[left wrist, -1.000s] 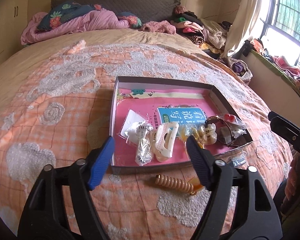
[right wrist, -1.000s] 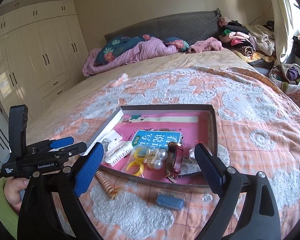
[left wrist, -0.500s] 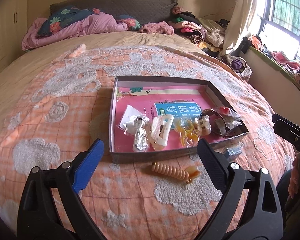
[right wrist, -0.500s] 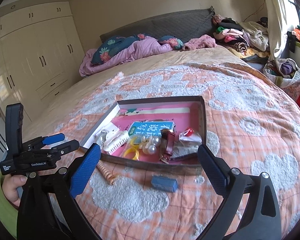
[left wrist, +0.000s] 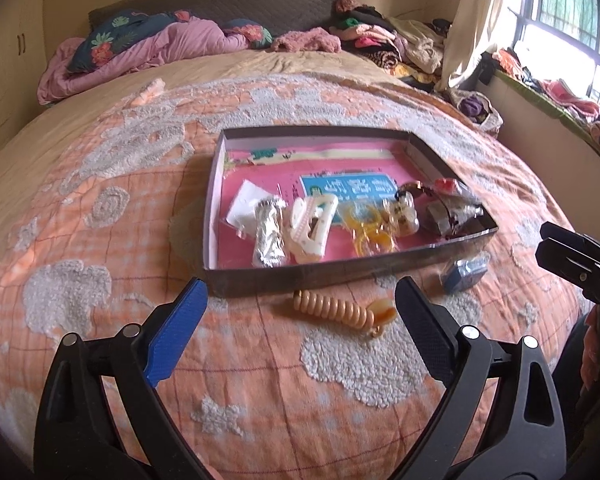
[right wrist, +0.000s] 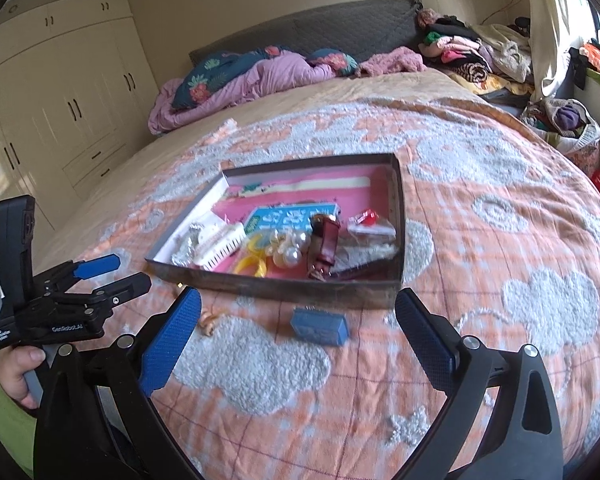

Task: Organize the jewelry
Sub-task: 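Withdraw both tools from the box toward the last items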

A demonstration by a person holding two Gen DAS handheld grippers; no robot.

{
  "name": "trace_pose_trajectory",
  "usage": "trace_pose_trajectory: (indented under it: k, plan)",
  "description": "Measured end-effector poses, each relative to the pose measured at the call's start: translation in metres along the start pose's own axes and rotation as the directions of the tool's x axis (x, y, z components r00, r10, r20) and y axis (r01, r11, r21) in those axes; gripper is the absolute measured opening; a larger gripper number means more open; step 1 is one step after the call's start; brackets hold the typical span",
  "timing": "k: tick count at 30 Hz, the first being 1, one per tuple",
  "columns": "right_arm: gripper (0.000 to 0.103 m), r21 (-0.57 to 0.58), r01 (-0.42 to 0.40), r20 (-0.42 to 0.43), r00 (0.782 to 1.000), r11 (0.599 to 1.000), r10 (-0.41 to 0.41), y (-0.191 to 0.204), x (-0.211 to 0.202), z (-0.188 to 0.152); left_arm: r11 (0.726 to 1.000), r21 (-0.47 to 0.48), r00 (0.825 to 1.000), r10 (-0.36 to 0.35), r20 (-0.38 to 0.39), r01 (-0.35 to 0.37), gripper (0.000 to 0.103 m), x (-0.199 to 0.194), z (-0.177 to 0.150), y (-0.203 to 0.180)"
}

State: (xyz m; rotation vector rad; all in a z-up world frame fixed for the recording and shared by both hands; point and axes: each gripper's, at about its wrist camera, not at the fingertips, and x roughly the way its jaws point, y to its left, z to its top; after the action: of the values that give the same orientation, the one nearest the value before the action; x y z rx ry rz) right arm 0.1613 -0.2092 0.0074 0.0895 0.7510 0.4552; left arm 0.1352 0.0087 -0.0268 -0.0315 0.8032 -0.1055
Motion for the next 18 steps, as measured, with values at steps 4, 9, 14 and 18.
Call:
trace_pose_trajectory:
  k: [4,9,14,18]
  plan:
    - [0.097,-0.003,0.030,-0.032,0.999,1.000,-0.030,-0.003,0.011,-0.006,1.000,0.011,0.999,-0.009,-0.040,0.009,0.088,0.012,-0.006,-0.002]
    - [0.097,0.011,0.046,-0.073,0.996,0.999,-0.045,-0.011,0.027,-0.014,0.999,0.034,0.996,-0.014,-0.083,0.017,0.093,0.026,-0.014,-0.006]
    - [0.097,0.006,0.060,-0.110,0.992,0.998,-0.059,-0.012,0.044,-0.021,0.999,0.052,0.993,-0.007,-0.119,0.013,0.093,0.040,-0.020,-0.008]
    - [0.096,0.014,0.041,-0.140,0.989,0.999,-0.038,-0.012,0.061,-0.024,0.998,0.052,0.988,-0.018,-0.151,0.026,0.093,0.055,-0.025,-0.009]
